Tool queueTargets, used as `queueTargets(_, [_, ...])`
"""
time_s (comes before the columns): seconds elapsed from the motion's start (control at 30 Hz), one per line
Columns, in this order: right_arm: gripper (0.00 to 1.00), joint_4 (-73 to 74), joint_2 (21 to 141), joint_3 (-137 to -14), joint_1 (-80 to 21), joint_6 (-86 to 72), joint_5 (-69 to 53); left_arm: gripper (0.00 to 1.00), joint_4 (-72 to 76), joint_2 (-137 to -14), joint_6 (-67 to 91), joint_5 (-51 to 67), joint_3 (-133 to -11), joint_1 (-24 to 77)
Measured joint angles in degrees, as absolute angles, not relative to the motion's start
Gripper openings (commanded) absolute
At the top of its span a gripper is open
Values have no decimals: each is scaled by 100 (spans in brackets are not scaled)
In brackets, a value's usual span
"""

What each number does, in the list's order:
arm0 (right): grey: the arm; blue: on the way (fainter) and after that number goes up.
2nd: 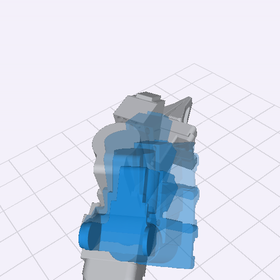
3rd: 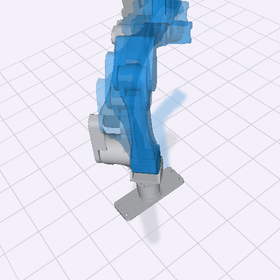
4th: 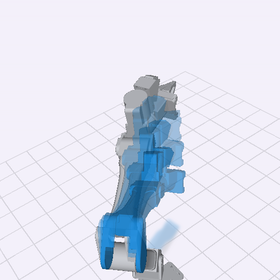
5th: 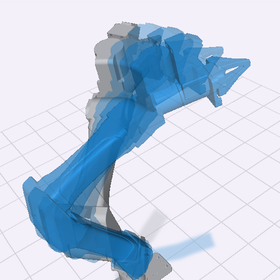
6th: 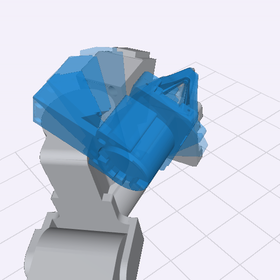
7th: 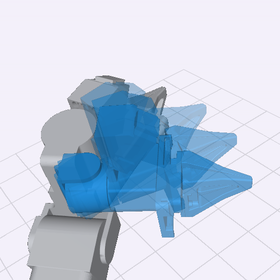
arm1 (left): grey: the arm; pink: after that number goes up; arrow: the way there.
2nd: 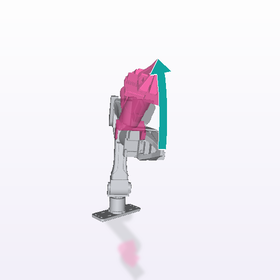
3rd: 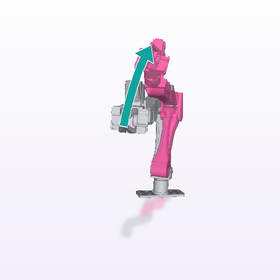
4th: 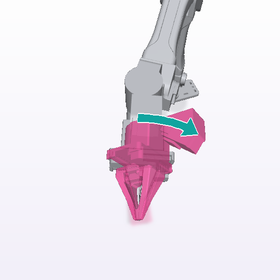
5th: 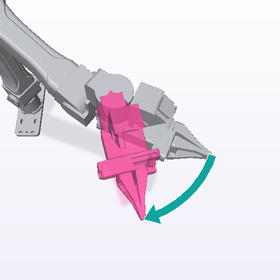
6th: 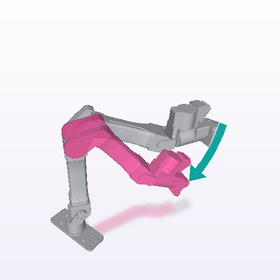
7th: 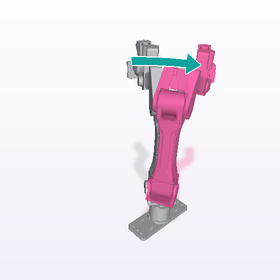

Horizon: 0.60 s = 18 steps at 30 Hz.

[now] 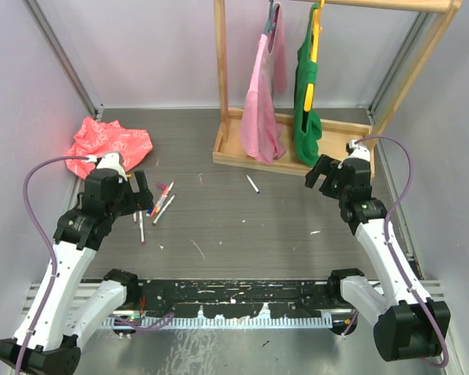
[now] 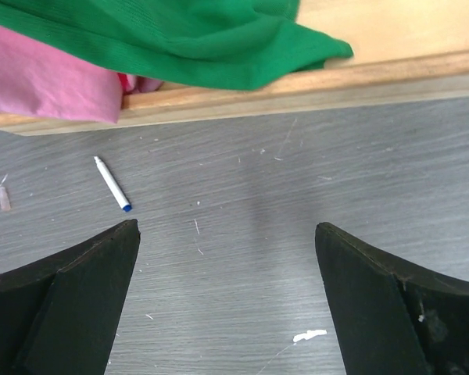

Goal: Insert the pens into the pen caps
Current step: Pick up the pen from the center of the board.

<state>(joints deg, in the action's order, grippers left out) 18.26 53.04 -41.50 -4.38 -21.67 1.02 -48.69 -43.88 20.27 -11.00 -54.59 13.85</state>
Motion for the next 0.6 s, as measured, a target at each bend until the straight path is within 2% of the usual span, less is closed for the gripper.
queueTargets(0.23, [99,1942,5485,-4150,-436,-2303,207,98,-4869,-4327,2016,-1105,-5457,1385])
queueTargets(0.43, [95,1907,5955,-4165,-445,-2027,-530,98,-4871,-4388,2008,-1120,-5452,1385])
queueTargets(0.6, [96,1848,6709,-4278,-980,-1914,-655,98,-4871,-4421,1951,-969,-5452,1385])
